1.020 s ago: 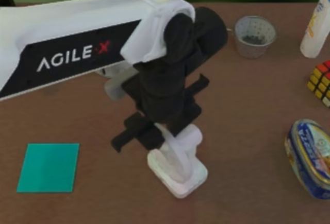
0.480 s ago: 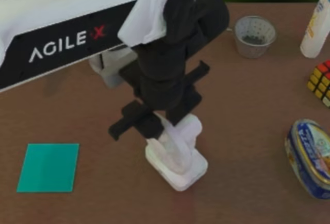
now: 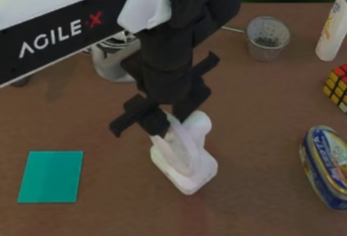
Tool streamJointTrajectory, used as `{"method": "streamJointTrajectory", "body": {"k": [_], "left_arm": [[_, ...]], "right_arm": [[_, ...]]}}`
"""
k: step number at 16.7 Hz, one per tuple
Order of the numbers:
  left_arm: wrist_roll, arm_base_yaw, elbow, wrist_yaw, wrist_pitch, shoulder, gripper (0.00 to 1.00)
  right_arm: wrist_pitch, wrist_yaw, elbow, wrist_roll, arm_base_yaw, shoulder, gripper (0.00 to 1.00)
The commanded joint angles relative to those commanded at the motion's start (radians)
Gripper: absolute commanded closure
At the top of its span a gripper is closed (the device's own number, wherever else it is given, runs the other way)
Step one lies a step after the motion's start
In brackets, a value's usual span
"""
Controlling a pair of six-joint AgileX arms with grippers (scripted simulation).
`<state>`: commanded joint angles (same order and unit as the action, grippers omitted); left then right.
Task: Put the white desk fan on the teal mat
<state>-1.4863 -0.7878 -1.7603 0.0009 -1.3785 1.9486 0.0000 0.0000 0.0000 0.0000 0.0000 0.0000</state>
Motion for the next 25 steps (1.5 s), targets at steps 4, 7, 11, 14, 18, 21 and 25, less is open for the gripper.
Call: {"method": "streamJointTrajectory", "body": {"k": [4,7,11,14,18,21,25], "left_arm": [[-0.049,0.108,0.083,-0.001,0.002,-0.08,1.0],[-0.114,0.27,0.197,-0.002,0.006,-0.19,1.0],[-0.202,0.504,0.363,-0.004,0.012,-0.349,1.0],[-0.248,0.61,0.45,-0.004,0.017,-0.435,1.0],[-0.257,0.628,0.466,-0.003,0.019,-0.452,1.0],[-0.254,0.625,0.48,-0.003,0.036,-0.447,1.0],[-0.255,0.628,0.57,-0.004,0.139,-0.437,1.0]], "right_arm": [[0.0,0.0,0.0,0.0,0.0,0.0,0.0],[0.0,0.0,0.0,0.0,0.0,0.0,0.0],[0.0,0.0,0.0,0.0,0.0,0.0,0.0],[0.0,0.0,0.0,0.0,0.0,0.0,0.0],[0.0,0.0,0.0,0.0,0.0,0.0,0.0],[0.0,0.0,0.0,0.0,0.0,0.0,0.0],[0.0,0.0,0.0,0.0,0.0,0.0,0.0]]}}
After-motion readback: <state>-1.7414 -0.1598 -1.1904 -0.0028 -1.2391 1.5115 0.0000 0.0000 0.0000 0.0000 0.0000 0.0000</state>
